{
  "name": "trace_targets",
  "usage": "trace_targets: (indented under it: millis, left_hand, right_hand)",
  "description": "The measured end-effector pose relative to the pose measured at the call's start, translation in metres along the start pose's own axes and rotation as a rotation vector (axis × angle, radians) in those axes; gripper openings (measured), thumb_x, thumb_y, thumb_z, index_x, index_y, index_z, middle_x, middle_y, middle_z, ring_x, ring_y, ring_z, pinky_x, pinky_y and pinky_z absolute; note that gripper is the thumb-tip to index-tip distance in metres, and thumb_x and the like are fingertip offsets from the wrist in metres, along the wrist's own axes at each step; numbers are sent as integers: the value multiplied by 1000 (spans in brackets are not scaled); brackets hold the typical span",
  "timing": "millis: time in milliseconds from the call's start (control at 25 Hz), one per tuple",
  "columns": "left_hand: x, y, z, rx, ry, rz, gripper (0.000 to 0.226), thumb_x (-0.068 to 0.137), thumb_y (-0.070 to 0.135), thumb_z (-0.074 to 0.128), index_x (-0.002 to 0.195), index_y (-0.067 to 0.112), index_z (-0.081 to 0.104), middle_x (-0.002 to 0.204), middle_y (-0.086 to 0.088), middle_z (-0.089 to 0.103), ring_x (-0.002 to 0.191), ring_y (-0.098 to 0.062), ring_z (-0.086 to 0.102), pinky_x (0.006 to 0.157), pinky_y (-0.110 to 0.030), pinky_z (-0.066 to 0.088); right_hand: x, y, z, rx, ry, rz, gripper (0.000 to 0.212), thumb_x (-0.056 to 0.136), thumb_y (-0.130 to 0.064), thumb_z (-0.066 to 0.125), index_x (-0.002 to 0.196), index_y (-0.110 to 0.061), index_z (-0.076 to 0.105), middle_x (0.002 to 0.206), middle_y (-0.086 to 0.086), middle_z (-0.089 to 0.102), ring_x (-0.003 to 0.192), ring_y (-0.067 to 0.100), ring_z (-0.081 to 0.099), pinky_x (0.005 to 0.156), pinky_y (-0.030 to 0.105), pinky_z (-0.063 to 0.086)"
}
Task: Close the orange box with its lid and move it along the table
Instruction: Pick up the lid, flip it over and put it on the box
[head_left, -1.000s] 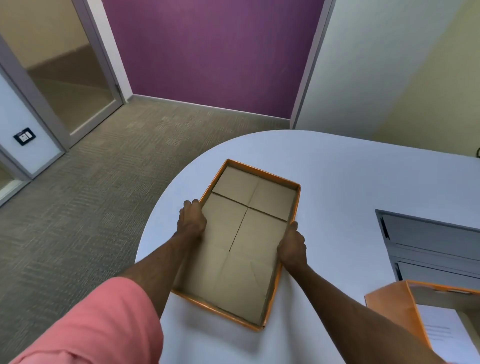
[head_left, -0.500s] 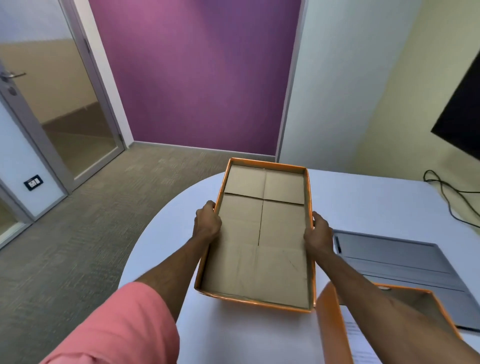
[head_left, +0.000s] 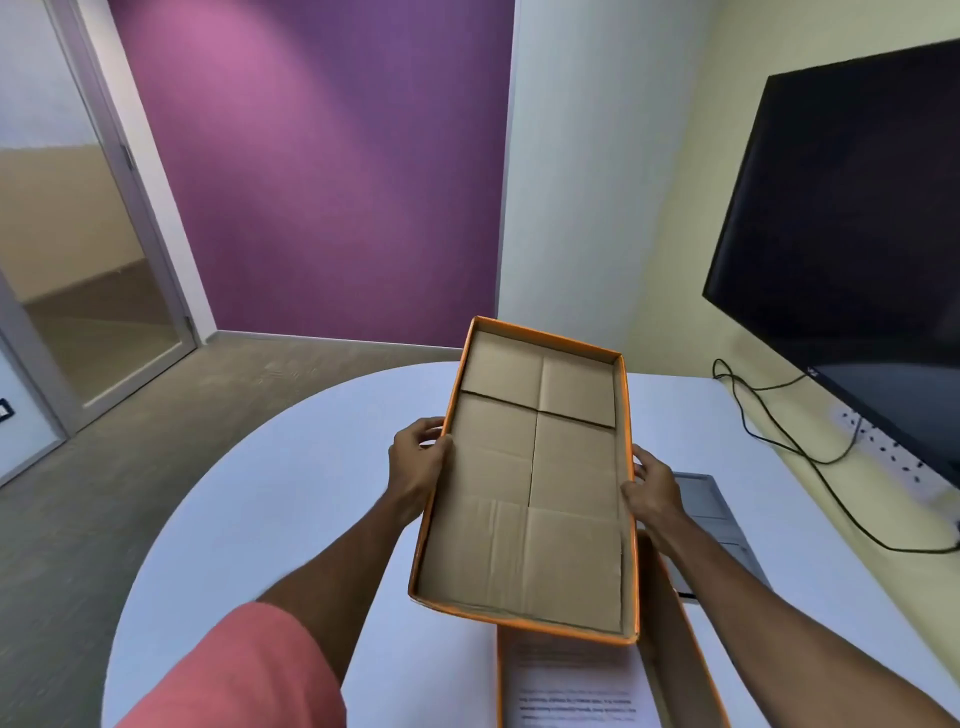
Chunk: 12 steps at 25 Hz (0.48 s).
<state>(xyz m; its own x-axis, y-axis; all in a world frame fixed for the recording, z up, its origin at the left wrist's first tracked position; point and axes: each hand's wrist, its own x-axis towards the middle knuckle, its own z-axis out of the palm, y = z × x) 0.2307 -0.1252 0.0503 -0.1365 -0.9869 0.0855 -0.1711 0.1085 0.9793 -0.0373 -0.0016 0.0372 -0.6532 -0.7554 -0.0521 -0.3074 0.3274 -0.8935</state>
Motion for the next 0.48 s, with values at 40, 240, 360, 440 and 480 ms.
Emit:
trace_targets:
  millis: [40, 240, 360, 440, 480]
  left_hand:
    - [-14, 10, 12, -22, 4, 10, 27, 89, 12, 60, 114, 13, 70, 108, -8, 71, 91, -18, 66, 77, -29, 54]
    - [-38, 42, 41, -71, 43, 50, 32, 88, 16, 66, 120, 14, 64, 108, -7, 67, 93, -18, 63, 72, -22, 53]
    - [-56, 64, 62, -63, 61, 29, 42, 82, 21, 75, 120, 14, 60, 107, -1, 63, 92, -17, 62, 77, -28, 54]
    - [-65, 75, 74, -63, 90, 21, 47, 78, 22, 79, 119, 15, 56, 106, 1, 61, 91, -18, 62, 78, -28, 53]
    - [-68, 78, 80, -65, 95, 26, 49, 77, 22, 81, 118, 15, 55, 106, 0, 61, 90, -18, 62, 77, -27, 53]
  right_hand:
    - [-5, 7, -18, -6, -19, 7, 63, 87, 17, 49, 145, -5, 41, 144, 15, 52, 131, 31, 50, 106, 43, 46]
    - [-18, 4, -34, -237, 61, -28, 59, 94, 0, 49, 149, 0, 27, 149, 21, 40, 138, 37, 38, 107, 39, 38]
    - [-31, -29, -27, -214, 79, -171, 50, 97, -20, 52, 143, -1, 41, 147, 20, 46, 136, 34, 42, 109, 37, 36]
    - [-36, -59, -19, -104, -2, -221, 43, 98, -31, 51, 132, -5, 55, 134, 16, 60, 121, 30, 55, 95, 32, 43]
    - [-39, -73, -14, -35, -48, -215, 42, 98, -36, 50, 126, -7, 60, 127, 16, 64, 109, 26, 60, 88, 29, 45]
